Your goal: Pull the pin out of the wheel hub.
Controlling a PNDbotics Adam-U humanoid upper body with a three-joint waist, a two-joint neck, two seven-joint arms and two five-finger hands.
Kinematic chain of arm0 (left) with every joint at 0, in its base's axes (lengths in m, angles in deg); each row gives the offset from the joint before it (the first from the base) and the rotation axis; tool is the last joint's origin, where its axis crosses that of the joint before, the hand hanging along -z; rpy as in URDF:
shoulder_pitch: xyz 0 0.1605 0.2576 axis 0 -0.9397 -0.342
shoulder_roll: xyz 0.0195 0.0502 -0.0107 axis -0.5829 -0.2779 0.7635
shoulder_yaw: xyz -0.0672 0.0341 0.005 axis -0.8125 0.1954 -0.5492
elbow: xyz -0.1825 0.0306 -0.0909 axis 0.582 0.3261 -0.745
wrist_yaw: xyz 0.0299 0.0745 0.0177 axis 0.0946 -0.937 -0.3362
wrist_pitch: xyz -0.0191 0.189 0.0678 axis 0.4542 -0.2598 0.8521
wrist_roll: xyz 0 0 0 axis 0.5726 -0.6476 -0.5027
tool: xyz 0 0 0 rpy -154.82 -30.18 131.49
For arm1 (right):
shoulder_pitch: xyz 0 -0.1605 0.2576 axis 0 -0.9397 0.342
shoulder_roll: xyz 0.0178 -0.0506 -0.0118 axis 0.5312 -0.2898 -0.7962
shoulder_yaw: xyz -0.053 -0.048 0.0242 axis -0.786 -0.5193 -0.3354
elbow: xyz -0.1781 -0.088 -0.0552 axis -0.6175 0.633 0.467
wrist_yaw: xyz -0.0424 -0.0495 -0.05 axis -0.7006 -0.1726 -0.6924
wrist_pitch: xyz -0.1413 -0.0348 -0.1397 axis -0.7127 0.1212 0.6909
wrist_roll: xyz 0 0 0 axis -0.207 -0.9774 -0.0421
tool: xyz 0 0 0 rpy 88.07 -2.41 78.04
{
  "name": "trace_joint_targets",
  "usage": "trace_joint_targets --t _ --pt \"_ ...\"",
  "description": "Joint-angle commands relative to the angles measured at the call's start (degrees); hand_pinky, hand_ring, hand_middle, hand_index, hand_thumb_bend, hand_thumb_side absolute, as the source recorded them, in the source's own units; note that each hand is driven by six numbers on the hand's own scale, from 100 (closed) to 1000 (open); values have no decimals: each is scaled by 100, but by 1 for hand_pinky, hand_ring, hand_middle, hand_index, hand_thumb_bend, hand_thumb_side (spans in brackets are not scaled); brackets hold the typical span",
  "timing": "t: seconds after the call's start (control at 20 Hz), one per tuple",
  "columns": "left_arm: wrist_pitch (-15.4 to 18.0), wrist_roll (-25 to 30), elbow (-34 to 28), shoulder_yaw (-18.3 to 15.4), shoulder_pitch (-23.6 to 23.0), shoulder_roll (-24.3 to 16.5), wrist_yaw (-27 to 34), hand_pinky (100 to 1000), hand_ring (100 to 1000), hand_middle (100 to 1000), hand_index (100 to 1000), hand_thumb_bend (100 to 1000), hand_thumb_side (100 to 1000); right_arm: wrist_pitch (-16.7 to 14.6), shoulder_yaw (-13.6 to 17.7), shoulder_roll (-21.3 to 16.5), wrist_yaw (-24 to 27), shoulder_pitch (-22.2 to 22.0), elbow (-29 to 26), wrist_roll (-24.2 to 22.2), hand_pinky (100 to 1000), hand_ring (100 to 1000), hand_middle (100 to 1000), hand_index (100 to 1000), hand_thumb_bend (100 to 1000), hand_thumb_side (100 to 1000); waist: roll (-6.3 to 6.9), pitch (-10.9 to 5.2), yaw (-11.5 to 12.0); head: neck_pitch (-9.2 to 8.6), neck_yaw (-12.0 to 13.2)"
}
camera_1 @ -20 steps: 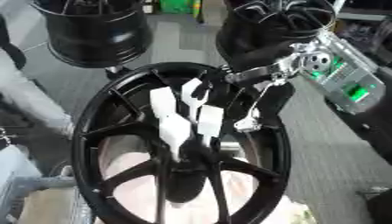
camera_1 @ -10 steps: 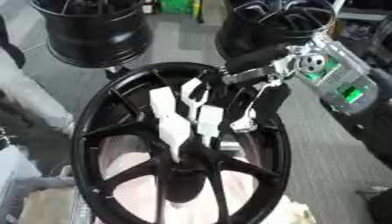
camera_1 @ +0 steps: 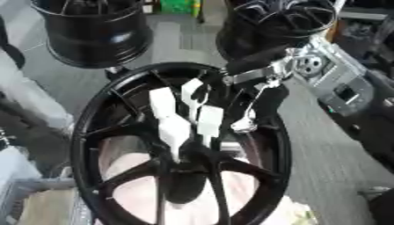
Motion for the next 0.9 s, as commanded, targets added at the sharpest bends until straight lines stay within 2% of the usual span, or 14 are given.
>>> trace_joint_targets --t 0.05,0.9 --pt "21 1 -85 11 78 -118 -13 700 725 658 761 100 854 -17 34 -50 -44 90 36 -25 750 826 860 984 251 500 33 -56 5 26 -12" --pt "10 6 -95 18 84 -112 -16 700 724 657 761 100 854 -59 -41 122 -123 63 333 -25 741 813 847 969 246 511 19 -53 29 26 -12"
